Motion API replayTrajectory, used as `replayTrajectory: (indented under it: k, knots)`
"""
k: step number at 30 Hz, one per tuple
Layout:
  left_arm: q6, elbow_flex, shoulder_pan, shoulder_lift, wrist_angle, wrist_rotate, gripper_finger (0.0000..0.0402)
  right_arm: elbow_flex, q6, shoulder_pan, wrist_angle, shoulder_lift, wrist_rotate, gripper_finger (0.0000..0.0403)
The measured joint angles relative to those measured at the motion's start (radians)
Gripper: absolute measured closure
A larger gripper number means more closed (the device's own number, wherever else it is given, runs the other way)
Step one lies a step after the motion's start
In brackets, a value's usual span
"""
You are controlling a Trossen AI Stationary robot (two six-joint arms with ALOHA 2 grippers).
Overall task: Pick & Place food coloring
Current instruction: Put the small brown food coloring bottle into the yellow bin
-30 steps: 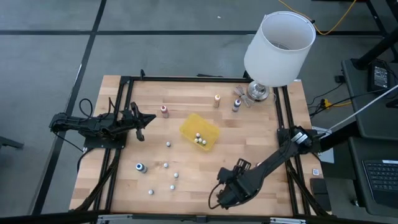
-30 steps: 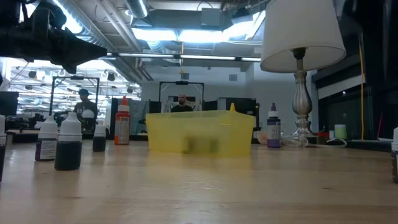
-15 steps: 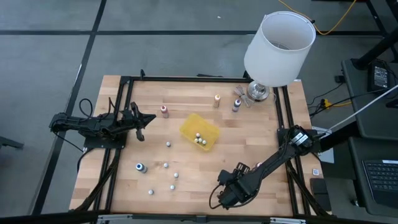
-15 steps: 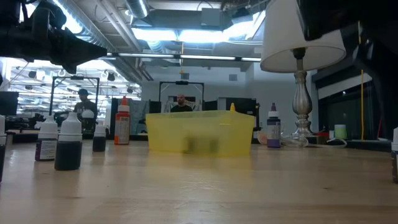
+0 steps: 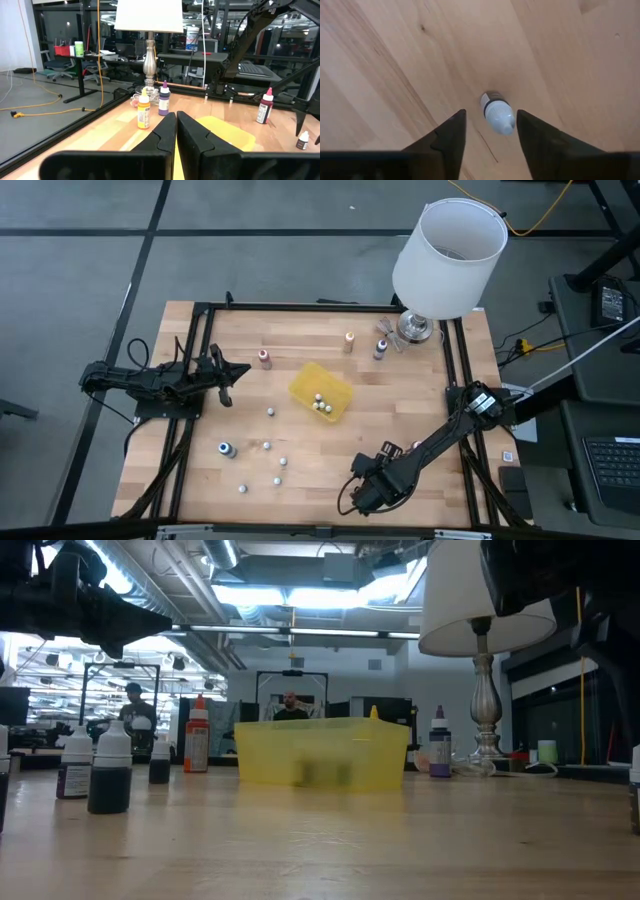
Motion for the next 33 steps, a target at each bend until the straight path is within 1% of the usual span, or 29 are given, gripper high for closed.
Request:
replayTrajectory:
  k: [6, 12, 15, 18, 21, 28, 33]
  knots:
    - [0.0, 0.0, 0.0, 0.0, 0.0, 0.0, 0.039, 0.0, -0.005, 0.0, -0.001, 0.0, 0.0, 0.0292]
    - [0.0, 0.0, 0.0, 0.0, 0.0, 0.0, 0.0391, 0.002, -0.079, 0.0, -0.004, -0.003, 0.001, 0.0342]
    - [0.0, 0.0, 0.0, 0.0, 0.0, 0.0, 0.0393, 0.006, -0.119, 0.0, -0.016, -0.012, 0.001, 0.0344]
    - [0.0, 0.0, 0.0, 0.0, 0.0, 0.0, 0.0393, 0.025, -0.149, -0.009, -0.043, -0.027, 0.001, 0.0329]
    - [0.0, 0.0, 0.0, 0.0, 0.0, 0.0, 0.0391, 0.057, -0.201, -0.025, -0.112, -0.026, 0.001, 0.0321]
    - [0.0, 0.0, 0.0, 0.0, 0.0, 0.0, 0.0391, 0.158, -0.374, -0.07, -0.216, -0.026, 0.003, 0.0338]
    - [0.0, 0.0, 0.0, 0.0, 0.0, 0.0, 0.0393, 0.243, -0.501, -0.121, -0.311, -0.026, 0.004, 0.0327]
